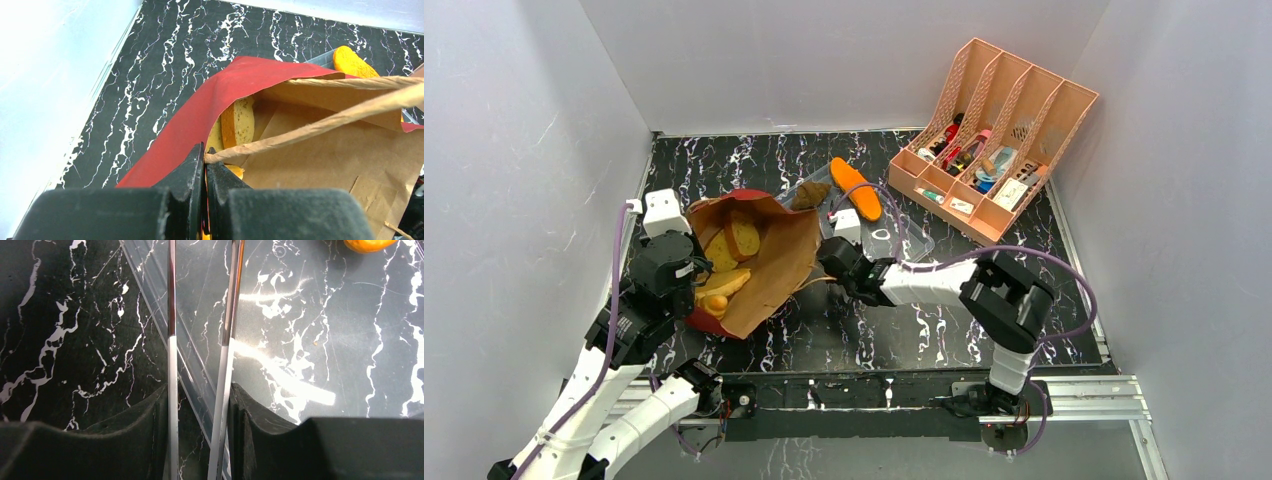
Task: Take the fake bread out of the paper bag
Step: Pick up the clamp from the container.
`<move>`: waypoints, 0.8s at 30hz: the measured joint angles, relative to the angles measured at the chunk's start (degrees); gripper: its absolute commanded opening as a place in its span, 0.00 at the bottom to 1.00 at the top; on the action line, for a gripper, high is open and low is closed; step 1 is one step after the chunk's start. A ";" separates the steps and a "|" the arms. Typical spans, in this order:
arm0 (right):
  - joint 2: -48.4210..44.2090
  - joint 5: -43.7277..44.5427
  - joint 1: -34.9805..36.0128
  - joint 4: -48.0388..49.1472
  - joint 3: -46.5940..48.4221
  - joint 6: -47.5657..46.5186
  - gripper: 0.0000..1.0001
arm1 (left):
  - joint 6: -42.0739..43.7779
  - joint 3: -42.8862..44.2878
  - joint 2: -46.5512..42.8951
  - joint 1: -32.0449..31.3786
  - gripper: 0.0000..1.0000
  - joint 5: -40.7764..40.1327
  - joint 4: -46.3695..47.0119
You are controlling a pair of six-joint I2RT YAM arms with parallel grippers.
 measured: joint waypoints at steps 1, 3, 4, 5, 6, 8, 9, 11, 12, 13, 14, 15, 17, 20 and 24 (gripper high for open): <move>-0.76 -0.28 0.00 0.02 -0.44 0.15 0.36 | 0.00 0.00 0.00 0.00 0.00 0.00 -0.02; -2.04 -0.84 0.00 -0.02 -1.11 0.49 0.36 | 0.00 0.00 0.00 0.00 0.00 0.00 -0.02; -2.70 -1.10 0.00 -0.11 -1.35 0.81 0.36 | 0.00 0.00 0.00 0.00 0.00 0.00 -0.02; -3.48 -1.45 0.00 -0.07 -1.68 1.21 0.36 | 0.00 0.00 0.00 0.00 0.00 -0.02 -0.02; -4.23 -1.71 0.00 -0.06 -2.04 1.45 0.36 | 0.00 0.00 0.02 0.00 0.00 0.00 -0.02; -6.46 -2.44 0.00 -0.14 -3.31 2.23 0.36 | 0.05 0.00 0.07 0.00 0.00 0.00 -0.02; -7.88 -2.75 0.00 -0.16 -4.24 2.83 0.36 | 0.09 0.00 0.11 0.00 0.00 0.00 -0.02; -10.95 -3.42 0.00 -0.41 -6.04 3.85 0.36 | 0.18 0.00 0.22 0.00 0.00 0.02 -0.02; -12.95 -3.81 0.00 -0.63 -7.25 4.53 0.36 | 0.20 0.00 0.22 0.00 0.00 0.03 -0.02; -15.09 -4.09 0.02 -0.78 -8.45 5.15 0.36 | 0.22 0.00 0.24 0.00 0.00 0.07 -0.02; -17.30 -4.30 0.06 -0.95 -9.67 5.87 0.36 | 0.24 0.00 0.22 0.00 0.00 0.09 -0.02; -19.56 -4.36 0.21 -1.28 -10.86 6.44 0.36 | 0.28 0.00 0.22 0.00 0.00 0.09 -0.02; -24.65 -4.17 0.60 -2.12 -13.35 7.68 0.36 | 0.35 0.00 0.22 0.00 0.00 0.09 -0.02; -32.21 -2.54 2.16 -5.03 -15.69 9.28 0.36 | 0.39 -0.15 0.20 0.00 0.00 0.09 0.00; -40.32 0.92 6.11 -8.80 -16.06 10.73 0.36 | 0.59 -1.02 0.22 0.00 0.00 0.42 0.09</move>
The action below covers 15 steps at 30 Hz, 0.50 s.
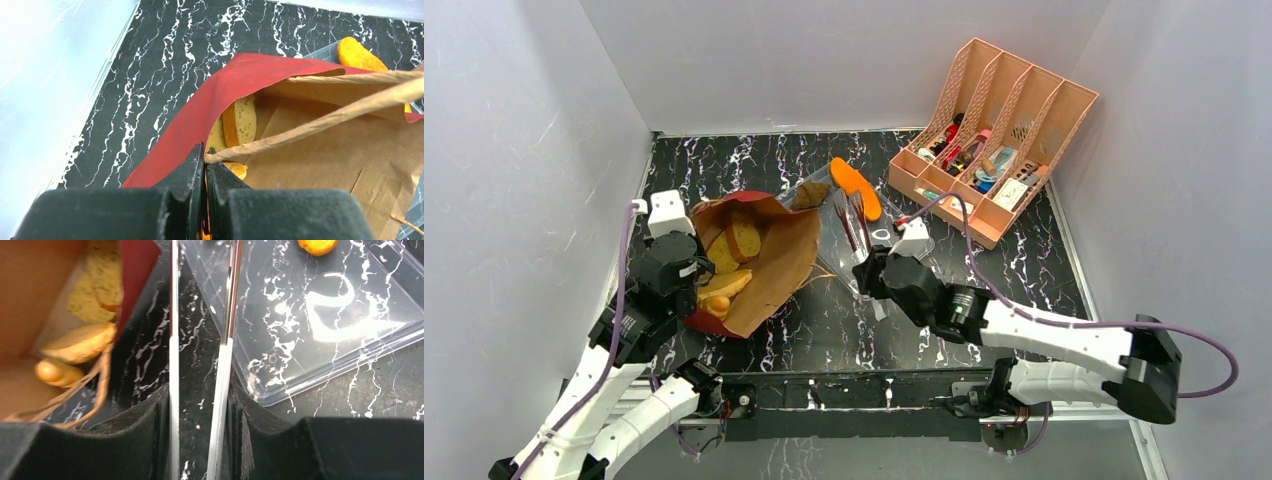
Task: Take the fake bread out of the paper bag
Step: Pick up the clamp from the container, then take out the fake bread from the paper bag.
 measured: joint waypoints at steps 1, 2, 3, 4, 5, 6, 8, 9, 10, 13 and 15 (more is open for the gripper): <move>-1.70 1.03 1.20 -1.03 0.02 0.34 0.36 | 0.00 -0.40 0.00 0.00 0.00 0.15 0.08; -3.38 2.10 2.46 -2.17 0.08 0.68 0.36 | 0.00 -0.83 0.04 0.00 0.00 0.40 0.23; -4.85 3.12 3.66 -3.34 0.17 1.06 0.36 | 0.00 -1.17 0.11 0.00 0.00 0.65 0.44; -5.95 3.90 4.74 -4.46 0.35 1.21 0.36 | -0.02 -1.54 0.24 0.00 0.00 0.98 0.65; -6.74 4.58 5.70 -5.54 0.60 1.36 0.36 | 0.00 -2.00 0.39 0.00 0.00 1.36 1.03; -7.48 5.20 6.65 -6.72 1.03 1.47 0.36 | 0.00 -2.44 0.53 0.00 0.00 1.67 1.46; -8.17 6.09 8.24 -8.61 2.15 1.63 0.36 | 0.09 -3.11 0.81 0.00 0.00 2.31 2.37; -8.19 6.35 8.88 -9.43 2.86 1.67 0.36 | 0.24 -3.31 0.92 0.00 0.00 2.66 2.66; -8.11 6.71 9.73 -10.30 3.77 1.69 0.36 | 0.43 -3.40 1.13 0.00 0.00 2.94 2.98; -7.89 7.49 13.01 -11.92 6.37 1.91 0.36 | 0.74 -3.40 2.05 0.00 0.00 3.64 4.27; -7.20 8.20 15.79 -12.71 8.15 2.29 0.36 | 0.96 -3.40 2.75 0.00 0.00 4.24 5.23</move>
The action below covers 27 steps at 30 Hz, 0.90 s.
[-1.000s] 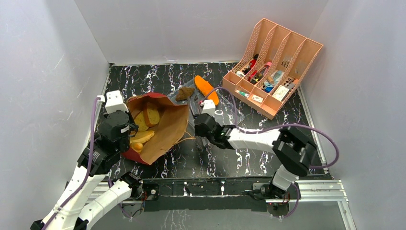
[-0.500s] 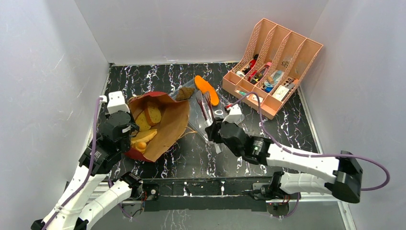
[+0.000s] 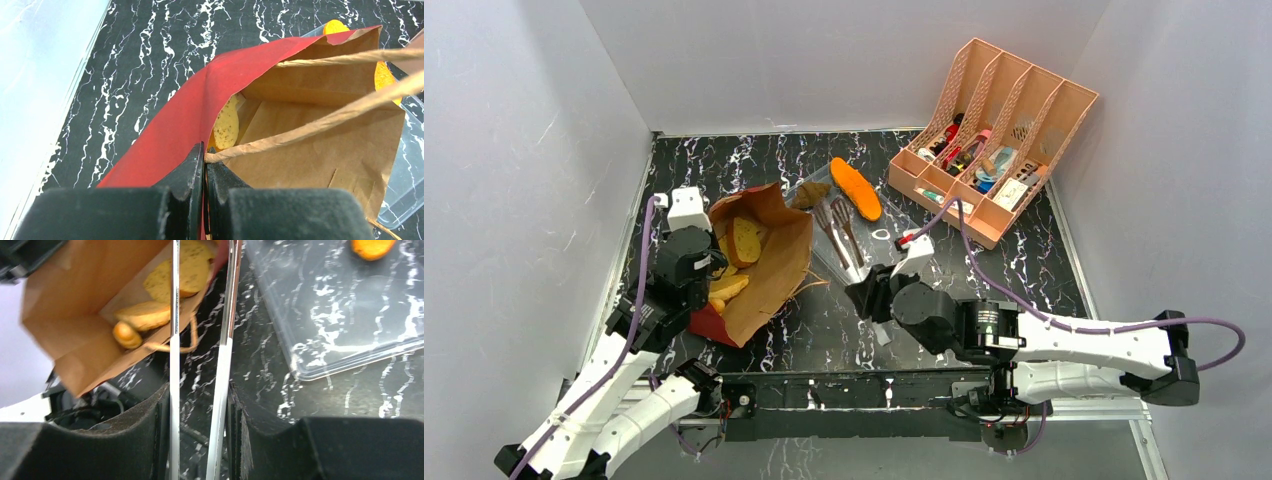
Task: Take the fake bread out of the paper bag
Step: Take out the fake bread from the paper bag.
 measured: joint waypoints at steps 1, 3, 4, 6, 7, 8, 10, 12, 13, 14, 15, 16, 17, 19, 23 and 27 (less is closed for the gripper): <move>0.64 0.62 1.76 -0.21 0.94 0.26 0.36 | 0.11 0.00 0.33 0.00 0.00 0.20 0.32; 2.09 1.98 5.38 -0.34 2.34 0.62 0.36 | 0.16 0.00 0.81 0.00 0.00 0.62 0.83; 3.08 2.62 7.35 -0.45 3.07 0.83 0.36 | 0.16 0.00 0.96 0.00 0.00 0.87 1.07; 5.29 3.55 10.96 -0.73 4.30 1.44 0.36 | 0.14 0.00 1.01 0.00 0.00 1.41 1.41; 6.32 3.74 12.36 -0.77 4.78 1.75 0.36 | 0.14 0.00 0.88 0.00 0.00 1.58 1.57; 7.33 3.77 13.48 -0.73 5.17 1.98 0.36 | 0.14 0.00 0.68 0.00 0.00 1.80 1.66; 9.46 3.71 15.12 -0.64 5.74 2.46 0.36 | 0.12 0.00 0.30 0.00 0.00 2.23 1.67; 11.66 3.59 15.81 -0.37 5.94 2.97 0.36 | 0.03 0.00 -0.24 0.00 0.00 2.76 1.63; 12.76 3.49 15.92 -0.19 5.94 3.20 0.36 | -0.02 -0.02 -0.54 0.00 0.00 3.02 1.63; 13.80 3.45 15.97 -0.03 5.94 3.34 0.36 | -0.09 -0.04 -0.85 0.00 0.00 3.26 1.63; 14.84 3.42 15.98 0.34 5.94 3.43 0.36 | -0.18 -0.21 -1.29 0.00 0.00 3.52 1.72; 15.97 3.31 15.98 0.93 6.00 3.46 0.36 | -0.30 -0.60 -1.88 0.00 0.00 3.81 1.97; 17.23 3.25 15.98 1.37 6.21 3.51 0.36 | -0.47 -1.11 -2.60 0.00 0.00 4.14 2.20; 19.82 3.25 15.73 1.54 7.37 3.59 0.36 | -0.73 -2.17 -4.03 0.00 0.00 4.69 2.78; 24.49 0.99 13.98 3.05 10.23 3.60 0.36 | -1.35 -4.06 -6.70 0.00 0.00 5.93 3.63; 27.28 -3.18 9.67 5.63 11.23 3.64 0.36 | -2.11 -5.22 -8.07 0.00 0.00 7.02 4.30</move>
